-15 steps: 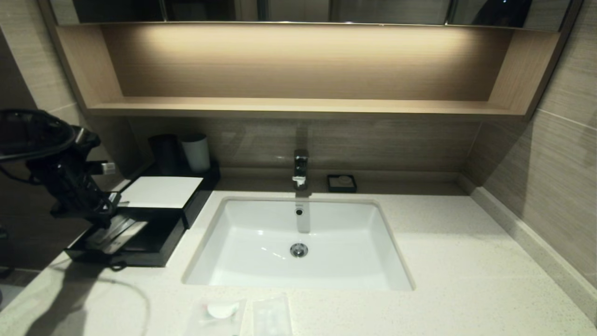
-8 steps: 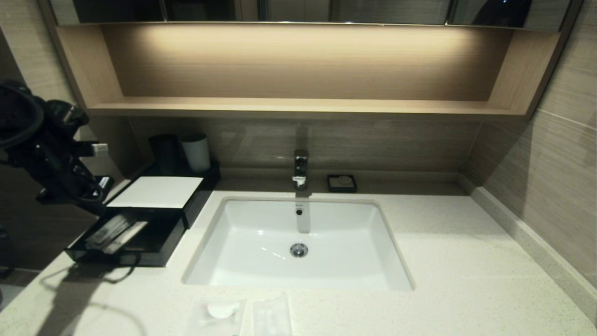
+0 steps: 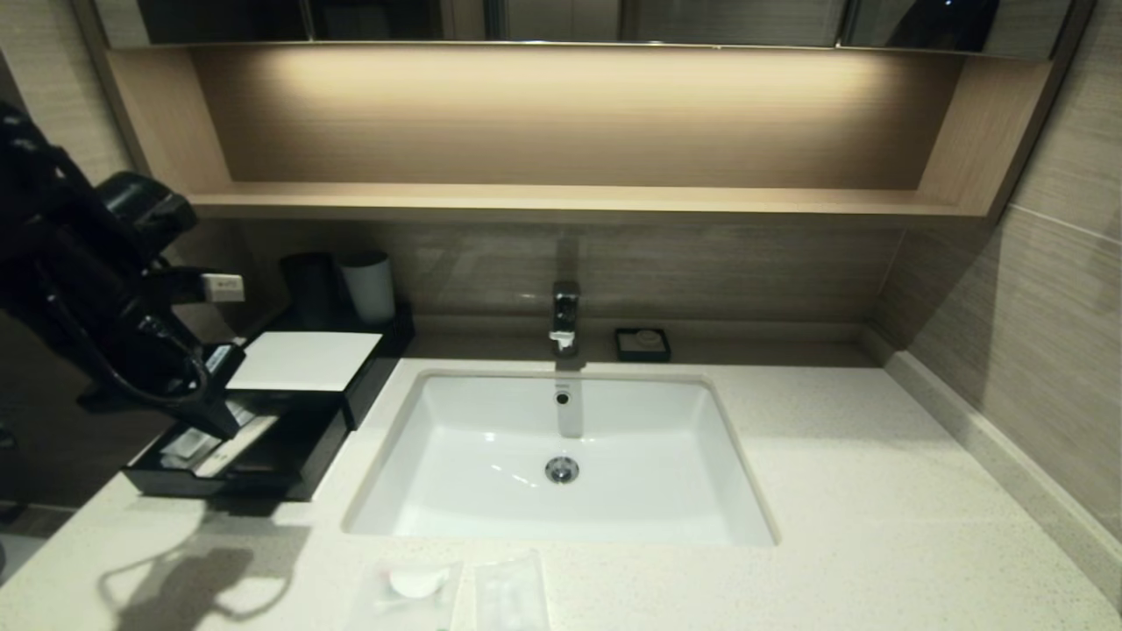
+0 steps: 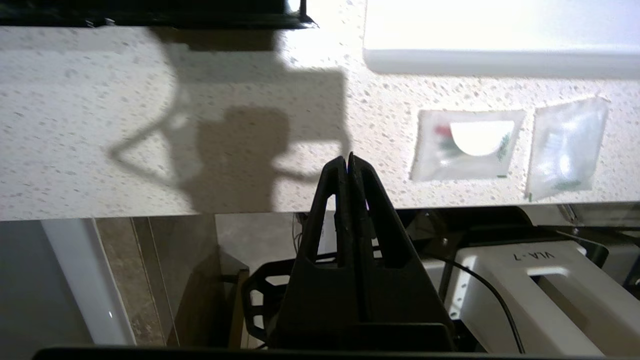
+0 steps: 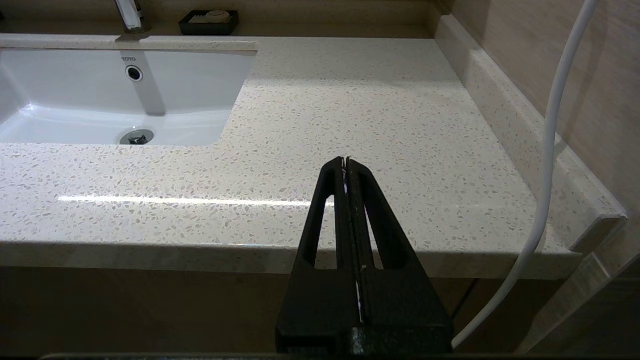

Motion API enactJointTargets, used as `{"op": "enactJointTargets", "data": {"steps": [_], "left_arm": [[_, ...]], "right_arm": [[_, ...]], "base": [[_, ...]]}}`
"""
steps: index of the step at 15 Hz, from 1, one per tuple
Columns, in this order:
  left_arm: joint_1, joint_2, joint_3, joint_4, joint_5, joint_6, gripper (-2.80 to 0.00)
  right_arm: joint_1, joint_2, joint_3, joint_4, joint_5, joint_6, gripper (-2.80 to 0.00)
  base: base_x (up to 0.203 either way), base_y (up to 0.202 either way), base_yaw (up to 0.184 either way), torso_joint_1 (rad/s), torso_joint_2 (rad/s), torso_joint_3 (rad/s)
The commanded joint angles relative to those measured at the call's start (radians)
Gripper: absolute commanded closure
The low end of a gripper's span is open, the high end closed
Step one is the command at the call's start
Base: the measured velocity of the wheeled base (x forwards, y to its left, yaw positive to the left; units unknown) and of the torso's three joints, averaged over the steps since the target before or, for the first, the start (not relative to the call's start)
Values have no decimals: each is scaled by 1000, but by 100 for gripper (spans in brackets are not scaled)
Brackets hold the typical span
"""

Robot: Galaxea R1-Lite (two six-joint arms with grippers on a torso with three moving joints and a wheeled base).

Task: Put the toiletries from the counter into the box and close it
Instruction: Pick up the bathroom toiletry

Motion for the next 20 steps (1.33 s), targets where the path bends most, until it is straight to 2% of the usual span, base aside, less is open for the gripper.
{"op": "enactJointTargets", "data": {"steps": [1, 4, 10, 12, 14, 17, 20], "left_arm": [[-91, -69, 67, 7, -1, -47, 0], [-202, -120, 157, 6, 0, -109, 0], [-385, -156, 315, -3, 4, -304, 0], [-418, -153, 348, -42, 4, -365, 0], [-445, -145, 384, -79, 4, -393, 0], [-521, -124, 413, -164, 5, -504, 0], [-545, -67, 398, -185, 4, -594, 0]], "right_arm": [[0, 0, 2, 0, 0, -1, 0], [0, 0, 2, 0, 0, -1, 0], [0, 0, 2, 0, 0, 1, 0], [0, 0, 2, 0, 0, 1, 0], [0, 0, 2, 0, 0, 1, 0], [0, 0, 2, 0, 0, -1, 0], [0, 0, 2, 0, 0, -1, 0]], "base": [[0, 0, 0, 0, 0, 0], [0, 0, 0, 0, 0, 0], [0, 0, 0, 0, 0, 0], [0, 0, 0, 0, 0, 0], [0, 0, 0, 0, 0, 0], [0, 0, 0, 0, 0, 0], [0, 0, 0, 0, 0, 0]]}}
